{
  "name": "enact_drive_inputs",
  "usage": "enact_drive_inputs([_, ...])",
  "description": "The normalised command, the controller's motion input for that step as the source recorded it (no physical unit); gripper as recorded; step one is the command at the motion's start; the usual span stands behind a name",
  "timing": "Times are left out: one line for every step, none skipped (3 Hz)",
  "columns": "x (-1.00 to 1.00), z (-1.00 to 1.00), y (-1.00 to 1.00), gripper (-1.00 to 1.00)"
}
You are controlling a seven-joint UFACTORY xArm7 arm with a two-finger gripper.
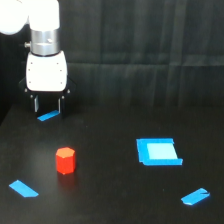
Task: Pick up the red object from the table
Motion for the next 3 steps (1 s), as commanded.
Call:
enact_drive_inputs([0.28, -0.16, -0.18, 0.99])
enact_drive_inputs([0.24, -0.19, -0.29, 1.00])
enact_drive_inputs([0.62, -0.09, -0.63, 1.00])
